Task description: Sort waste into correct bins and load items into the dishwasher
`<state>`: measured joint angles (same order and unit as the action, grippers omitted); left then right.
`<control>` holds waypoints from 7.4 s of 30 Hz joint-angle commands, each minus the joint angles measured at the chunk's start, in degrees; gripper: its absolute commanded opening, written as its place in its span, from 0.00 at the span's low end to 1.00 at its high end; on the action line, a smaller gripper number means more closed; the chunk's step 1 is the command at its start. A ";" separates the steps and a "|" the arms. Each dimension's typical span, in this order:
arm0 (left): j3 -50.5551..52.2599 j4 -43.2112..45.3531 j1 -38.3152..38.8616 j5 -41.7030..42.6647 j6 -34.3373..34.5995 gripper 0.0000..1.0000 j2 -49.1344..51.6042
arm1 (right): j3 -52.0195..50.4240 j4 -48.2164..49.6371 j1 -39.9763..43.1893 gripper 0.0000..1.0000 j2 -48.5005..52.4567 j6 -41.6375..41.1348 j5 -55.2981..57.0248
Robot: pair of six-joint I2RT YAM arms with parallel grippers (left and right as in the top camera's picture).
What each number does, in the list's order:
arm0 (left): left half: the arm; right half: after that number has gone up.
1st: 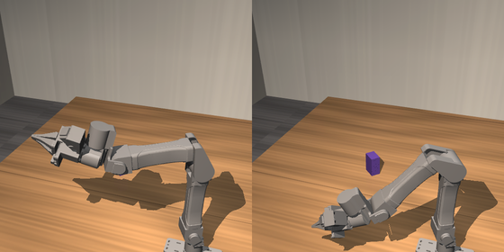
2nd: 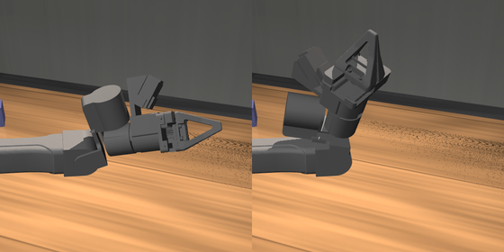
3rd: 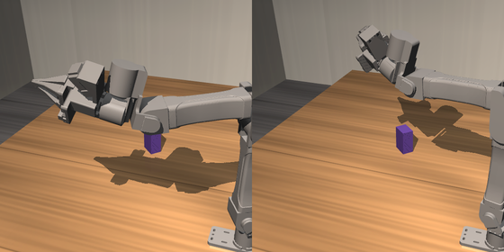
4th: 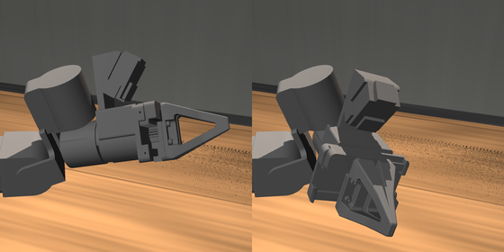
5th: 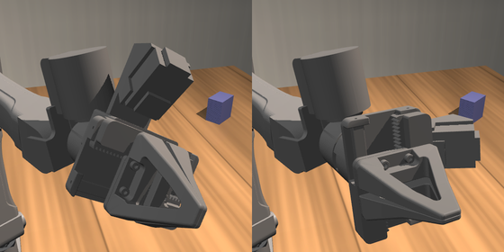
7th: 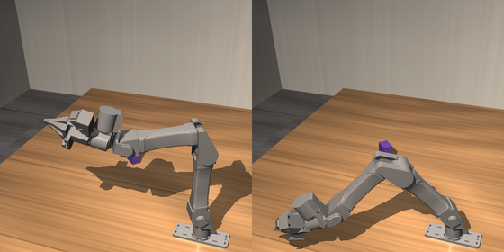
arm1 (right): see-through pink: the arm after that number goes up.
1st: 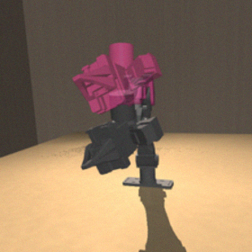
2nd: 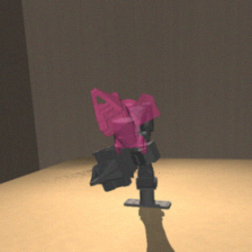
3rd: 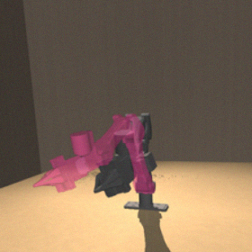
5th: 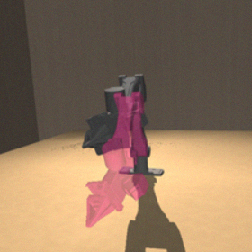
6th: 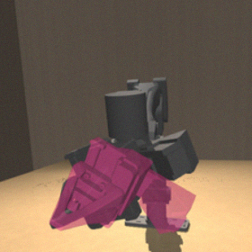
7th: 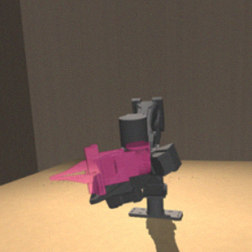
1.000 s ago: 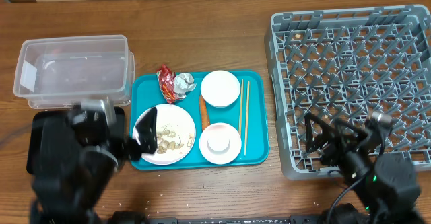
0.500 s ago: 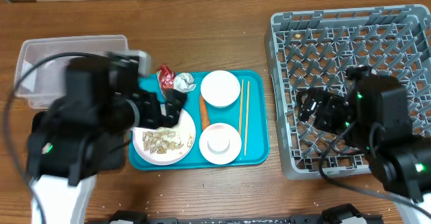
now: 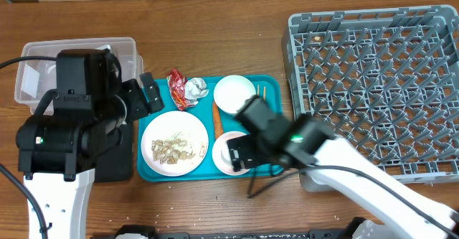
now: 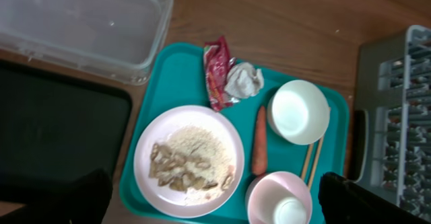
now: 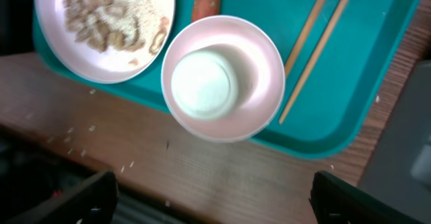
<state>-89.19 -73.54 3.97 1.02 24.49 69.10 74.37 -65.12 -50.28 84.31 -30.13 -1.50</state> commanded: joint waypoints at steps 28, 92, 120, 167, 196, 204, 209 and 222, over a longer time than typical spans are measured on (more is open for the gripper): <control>-1.03 -3.15 -0.90 -7.17 -0.26 1.00 0.02 | 5.44 3.34 -1.73 0.49 9.51 -2.91 9.35; 6.27 10.67 19.47 1.29 -1.40 0.56 22.36 | 10.38 -14.29 38.38 0.72 -17.94 15.34 -14.34; -20.44 -18.38 9.81 -7.82 -2.86 1.00 -5.05 | -19.74 19.61 11.72 0.50 8.02 1.33 -2.64; -20.41 -18.38 9.81 -7.43 -2.84 1.00 -4.98 | 2.80 22.67 42.14 0.04 18.34 4.94 73.42; -20.41 -18.38 9.81 -7.43 -2.84 1.00 -4.98 | 8.76 9.49 21.55 1.00 22.25 8.98 70.90; -20.41 -18.38 9.81 -7.43 -2.84 1.00 -4.98 | 15.28 9.60 15.85 0.95 17.90 9.53 22.32; -20.41 -18.38 9.81 -7.43 -2.84 1.00 -4.98 | 14.10 13.86 15.96 0.80 19.30 1.99 3.26; -20.41 -18.38 9.81 -7.43 -2.82 1.00 -4.98 | 10.32 13.86 15.96 0.57 28.37 -12.33 2.47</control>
<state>-109.49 -91.96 13.87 -5.87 22.33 64.38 84.95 -51.57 -34.59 109.82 -39.53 1.58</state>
